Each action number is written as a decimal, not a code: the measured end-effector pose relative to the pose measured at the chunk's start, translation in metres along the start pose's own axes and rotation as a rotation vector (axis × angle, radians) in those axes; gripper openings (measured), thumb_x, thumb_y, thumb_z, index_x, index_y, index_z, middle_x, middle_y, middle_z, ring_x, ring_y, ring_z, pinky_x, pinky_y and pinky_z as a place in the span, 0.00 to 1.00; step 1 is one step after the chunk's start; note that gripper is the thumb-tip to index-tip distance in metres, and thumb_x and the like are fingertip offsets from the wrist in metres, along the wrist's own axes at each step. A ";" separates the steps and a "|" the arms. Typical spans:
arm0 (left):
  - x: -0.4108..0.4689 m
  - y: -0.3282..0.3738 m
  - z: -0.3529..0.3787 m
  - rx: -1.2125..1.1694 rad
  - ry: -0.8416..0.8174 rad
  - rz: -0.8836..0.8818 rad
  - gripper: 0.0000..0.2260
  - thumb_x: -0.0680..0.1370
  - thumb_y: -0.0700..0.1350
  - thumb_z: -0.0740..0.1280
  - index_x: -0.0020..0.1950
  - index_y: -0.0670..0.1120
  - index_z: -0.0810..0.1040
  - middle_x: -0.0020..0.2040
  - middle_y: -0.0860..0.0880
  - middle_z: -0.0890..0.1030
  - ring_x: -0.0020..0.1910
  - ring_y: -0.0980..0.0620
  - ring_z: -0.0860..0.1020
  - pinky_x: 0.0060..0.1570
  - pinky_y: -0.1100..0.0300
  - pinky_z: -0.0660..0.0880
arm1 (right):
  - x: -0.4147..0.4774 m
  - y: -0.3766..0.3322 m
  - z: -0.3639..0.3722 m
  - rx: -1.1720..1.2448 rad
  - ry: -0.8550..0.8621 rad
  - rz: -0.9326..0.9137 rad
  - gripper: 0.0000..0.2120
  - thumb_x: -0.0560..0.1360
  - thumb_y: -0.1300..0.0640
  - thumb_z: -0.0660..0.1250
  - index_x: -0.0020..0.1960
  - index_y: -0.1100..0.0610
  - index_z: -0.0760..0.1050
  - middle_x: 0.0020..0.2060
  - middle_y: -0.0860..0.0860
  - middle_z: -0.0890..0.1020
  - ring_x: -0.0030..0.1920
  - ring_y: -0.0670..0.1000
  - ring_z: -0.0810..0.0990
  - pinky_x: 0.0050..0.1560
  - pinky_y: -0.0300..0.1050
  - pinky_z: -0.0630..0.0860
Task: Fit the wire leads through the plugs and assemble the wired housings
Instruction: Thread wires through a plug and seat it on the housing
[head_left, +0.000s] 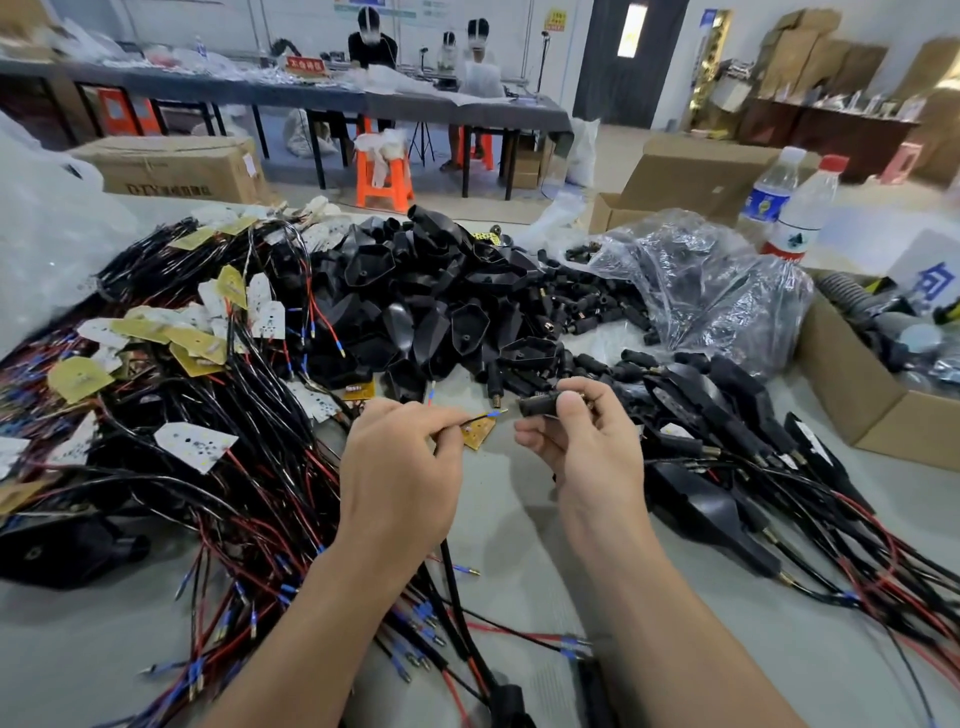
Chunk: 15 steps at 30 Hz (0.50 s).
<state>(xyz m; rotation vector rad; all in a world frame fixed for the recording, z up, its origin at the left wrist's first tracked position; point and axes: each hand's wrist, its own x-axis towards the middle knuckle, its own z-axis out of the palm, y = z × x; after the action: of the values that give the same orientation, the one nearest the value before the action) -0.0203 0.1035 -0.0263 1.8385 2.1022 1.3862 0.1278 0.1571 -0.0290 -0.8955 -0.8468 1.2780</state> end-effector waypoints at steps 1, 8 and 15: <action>0.000 0.000 0.000 0.002 -0.004 0.007 0.08 0.79 0.42 0.70 0.52 0.52 0.88 0.37 0.62 0.79 0.47 0.58 0.68 0.48 0.65 0.62 | 0.001 -0.002 0.000 0.017 -0.001 -0.012 0.08 0.84 0.67 0.57 0.52 0.60 0.74 0.33 0.52 0.83 0.32 0.53 0.83 0.36 0.42 0.81; -0.001 0.001 0.004 -0.045 -0.057 0.029 0.09 0.79 0.43 0.71 0.51 0.55 0.88 0.35 0.60 0.80 0.46 0.58 0.69 0.45 0.71 0.66 | -0.001 -0.010 -0.002 -0.136 -0.125 0.008 0.09 0.83 0.68 0.59 0.51 0.58 0.76 0.39 0.61 0.80 0.32 0.53 0.78 0.36 0.43 0.77; -0.004 0.004 0.001 -0.209 -0.033 -0.077 0.07 0.76 0.45 0.75 0.50 0.57 0.88 0.42 0.61 0.80 0.47 0.72 0.77 0.45 0.80 0.67 | -0.004 -0.011 -0.001 -0.061 -0.193 0.079 0.10 0.82 0.69 0.60 0.50 0.58 0.78 0.42 0.60 0.85 0.34 0.52 0.80 0.38 0.43 0.78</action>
<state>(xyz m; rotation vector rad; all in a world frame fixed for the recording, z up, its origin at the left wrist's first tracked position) -0.0151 0.1006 -0.0262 1.6720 1.9078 1.4830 0.1330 0.1519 -0.0201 -0.8703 -1.0151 1.4303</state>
